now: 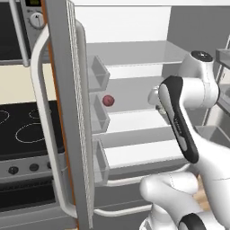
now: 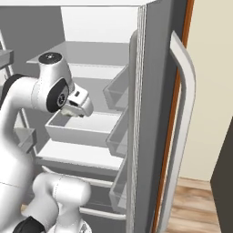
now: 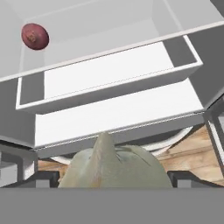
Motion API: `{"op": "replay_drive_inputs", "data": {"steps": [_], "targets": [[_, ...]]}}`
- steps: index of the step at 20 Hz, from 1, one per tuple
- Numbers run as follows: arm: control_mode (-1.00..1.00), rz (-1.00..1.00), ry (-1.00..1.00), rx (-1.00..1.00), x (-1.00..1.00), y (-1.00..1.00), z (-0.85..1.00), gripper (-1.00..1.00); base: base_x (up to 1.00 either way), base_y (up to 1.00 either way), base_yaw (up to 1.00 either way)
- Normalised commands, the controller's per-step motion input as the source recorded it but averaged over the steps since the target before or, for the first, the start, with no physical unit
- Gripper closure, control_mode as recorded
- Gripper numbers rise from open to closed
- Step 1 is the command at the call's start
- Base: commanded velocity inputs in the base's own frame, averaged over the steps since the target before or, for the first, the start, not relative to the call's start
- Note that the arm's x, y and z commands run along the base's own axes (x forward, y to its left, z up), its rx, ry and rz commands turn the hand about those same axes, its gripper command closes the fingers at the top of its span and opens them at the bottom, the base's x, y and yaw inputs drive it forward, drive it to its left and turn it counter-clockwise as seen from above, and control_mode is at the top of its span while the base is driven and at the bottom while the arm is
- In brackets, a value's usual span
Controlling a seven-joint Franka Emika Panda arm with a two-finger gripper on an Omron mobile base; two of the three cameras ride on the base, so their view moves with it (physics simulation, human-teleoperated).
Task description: Grab the onion and garlic from the fridge, place them in the blender, close the lid, and turn on the blender to create a marinade.
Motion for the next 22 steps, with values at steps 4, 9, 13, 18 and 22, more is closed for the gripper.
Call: {"op": "replay_drive_inputs", "data": {"steps": [4, 9, 13, 18, 22], "targets": [[1.0, 0.0, 0.0, 0.0, 0.0, 0.0, 0.0, 1.0, -0.89, 0.01, 0.0], [1.0, 0.0, 0.0, 0.0, 0.0, 0.0, 0.0, 1.0, -1.0, 0.0, 0.0], [1.0, 0.0, 0.0, 0.0, 0.0, 0.0, 0.0, 1.0, -0.96, 0.0, 0.0], [1.0, 0.0, 0.0, 0.0, 0.0, 0.0, 0.0, 1.0, -0.64, 0.25, 0.1], [1.0, 0.0, 0.0, 0.0, 0.0, 0.0, 0.0, 1.0, -0.48, 0.44, 0.36]]}}
